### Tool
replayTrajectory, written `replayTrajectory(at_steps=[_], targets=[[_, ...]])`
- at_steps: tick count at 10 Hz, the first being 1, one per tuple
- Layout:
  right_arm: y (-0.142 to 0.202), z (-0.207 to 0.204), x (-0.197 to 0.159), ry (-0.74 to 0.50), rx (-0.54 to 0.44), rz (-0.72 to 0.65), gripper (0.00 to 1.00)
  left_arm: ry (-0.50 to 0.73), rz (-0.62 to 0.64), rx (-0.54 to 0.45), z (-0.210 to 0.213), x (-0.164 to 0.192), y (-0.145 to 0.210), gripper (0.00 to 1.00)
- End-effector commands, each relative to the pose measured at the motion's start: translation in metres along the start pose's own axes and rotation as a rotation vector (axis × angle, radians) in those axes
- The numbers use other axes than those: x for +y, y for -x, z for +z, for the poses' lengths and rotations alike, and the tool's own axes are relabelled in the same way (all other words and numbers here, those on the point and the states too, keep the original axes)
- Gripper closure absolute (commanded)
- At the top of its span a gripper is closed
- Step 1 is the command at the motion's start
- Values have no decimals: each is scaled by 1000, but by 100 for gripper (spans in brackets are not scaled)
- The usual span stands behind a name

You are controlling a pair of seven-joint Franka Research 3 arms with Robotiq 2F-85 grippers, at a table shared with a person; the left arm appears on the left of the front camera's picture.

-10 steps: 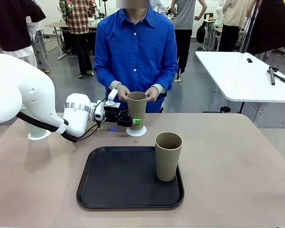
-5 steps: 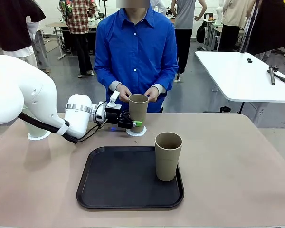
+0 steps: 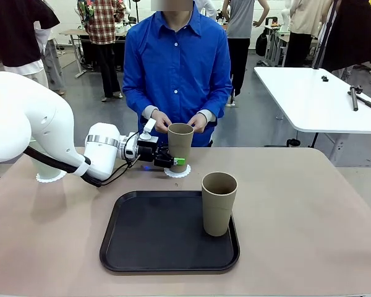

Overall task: Place coasters on the table and set cups on them.
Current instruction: Take one Reusable plastic cup from the Flat Tray and place it on a coaster set by the human.

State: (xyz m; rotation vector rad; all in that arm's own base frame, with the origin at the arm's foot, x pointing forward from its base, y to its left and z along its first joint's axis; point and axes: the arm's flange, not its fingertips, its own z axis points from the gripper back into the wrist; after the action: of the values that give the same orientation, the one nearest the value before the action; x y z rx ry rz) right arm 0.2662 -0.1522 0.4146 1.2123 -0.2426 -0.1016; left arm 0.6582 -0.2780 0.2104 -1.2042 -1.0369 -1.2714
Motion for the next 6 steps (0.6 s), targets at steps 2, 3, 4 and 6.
replayTrajectory(at_steps=[2,3,4,6], targets=[[1,0,0,-15,-5,7,0,17,14,20,-1,3,-1,19],[1,0,0,-15,-5,7,0,20,14,18,-1,1,-1,19],[1,0,0,-15,-5,7,0,21,17,19,0,1,0,19],[1,0,0,-15,-5,7,0,28,31,12,0,0,0,2]])
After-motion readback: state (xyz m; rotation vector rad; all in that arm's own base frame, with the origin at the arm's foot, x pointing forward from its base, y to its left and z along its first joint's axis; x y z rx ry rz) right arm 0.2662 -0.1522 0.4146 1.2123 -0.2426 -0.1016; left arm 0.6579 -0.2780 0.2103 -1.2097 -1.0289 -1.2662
